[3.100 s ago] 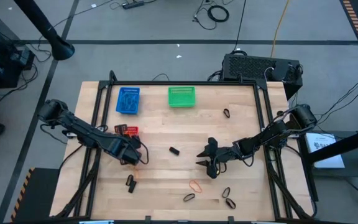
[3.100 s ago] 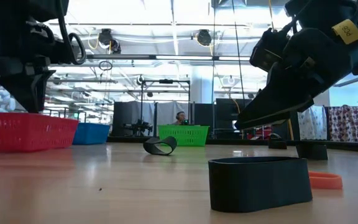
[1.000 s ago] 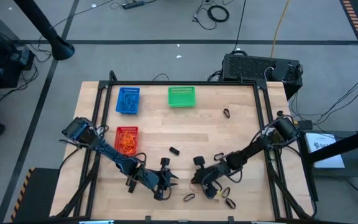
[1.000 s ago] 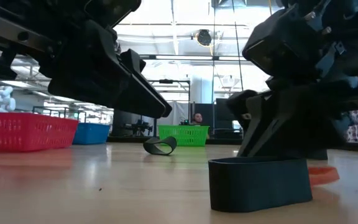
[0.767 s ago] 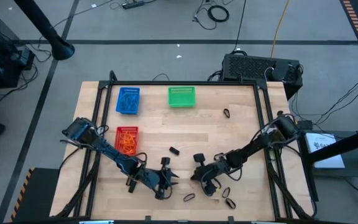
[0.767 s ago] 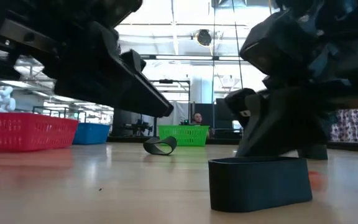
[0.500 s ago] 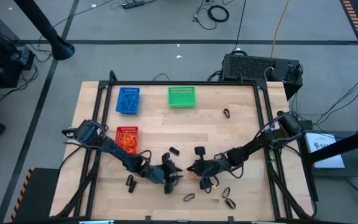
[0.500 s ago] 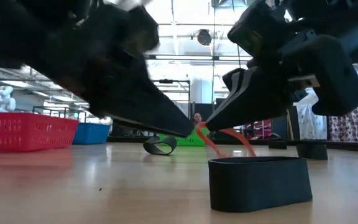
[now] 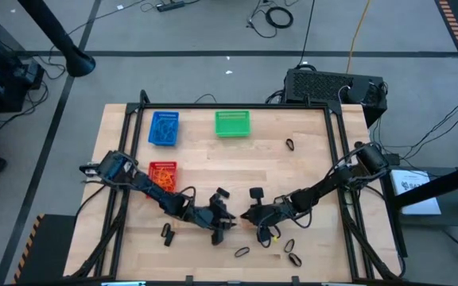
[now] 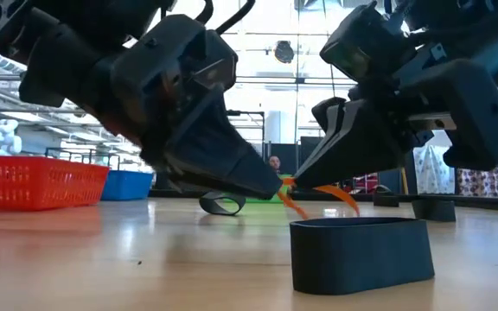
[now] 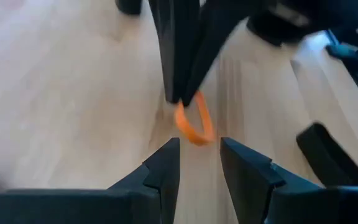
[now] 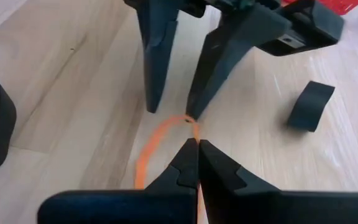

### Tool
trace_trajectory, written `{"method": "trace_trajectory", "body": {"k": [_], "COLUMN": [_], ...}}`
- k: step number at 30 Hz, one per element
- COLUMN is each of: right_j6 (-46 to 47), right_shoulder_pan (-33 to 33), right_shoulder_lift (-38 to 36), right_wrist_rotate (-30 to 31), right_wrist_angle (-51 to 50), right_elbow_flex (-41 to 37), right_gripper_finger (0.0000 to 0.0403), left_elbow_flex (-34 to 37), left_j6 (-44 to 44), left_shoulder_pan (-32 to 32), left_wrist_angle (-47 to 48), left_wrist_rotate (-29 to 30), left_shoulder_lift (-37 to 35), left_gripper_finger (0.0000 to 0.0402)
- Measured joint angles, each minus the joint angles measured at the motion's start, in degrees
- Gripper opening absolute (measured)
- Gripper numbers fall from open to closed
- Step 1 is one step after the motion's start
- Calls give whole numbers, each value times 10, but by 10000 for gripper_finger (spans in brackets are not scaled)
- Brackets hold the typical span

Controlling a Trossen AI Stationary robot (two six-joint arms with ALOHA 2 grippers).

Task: Sort rubber bands into baskets
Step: Put the orange rubber band into the red bin

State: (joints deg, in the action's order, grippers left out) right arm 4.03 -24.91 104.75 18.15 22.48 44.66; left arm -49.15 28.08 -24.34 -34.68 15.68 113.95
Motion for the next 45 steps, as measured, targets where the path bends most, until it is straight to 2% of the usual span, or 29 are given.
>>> {"method": "trace_trajectory", "body": {"k": [6,14,19,30,34,39,45], "right_j6": [3,8,4,-2,-2,-2,17], "right_shoulder_pan": [2,2,2,2,2,2,2], "right_shoulder_lift": [0,0,0,-1,-1,-1,-1], "right_wrist_rotate": [0,0,0,0,-4,-3,2], "right_wrist_angle": [1,5,18,30,30,30,30], "right_elbow_flex": [0,0,0,1,1,1,1], "right_gripper_finger": [0,0,0,0,1,15,55], "left_elbow_flex": [0,0,0,0,0,0,0], "left_j6": [1,2,35,10,-4,-30,-36], "left_shoulder_pan": [0,1,12,15,15,15,15], "left_wrist_angle": [-1,-14,-11,-7,-4,-3,-1], "left_wrist_rotate": [1,40,41,41,41,39,39], "left_shoulder_lift": [0,0,0,0,0,0,0], "left_gripper_finger": [122,122,122,121,92,13,9]}}
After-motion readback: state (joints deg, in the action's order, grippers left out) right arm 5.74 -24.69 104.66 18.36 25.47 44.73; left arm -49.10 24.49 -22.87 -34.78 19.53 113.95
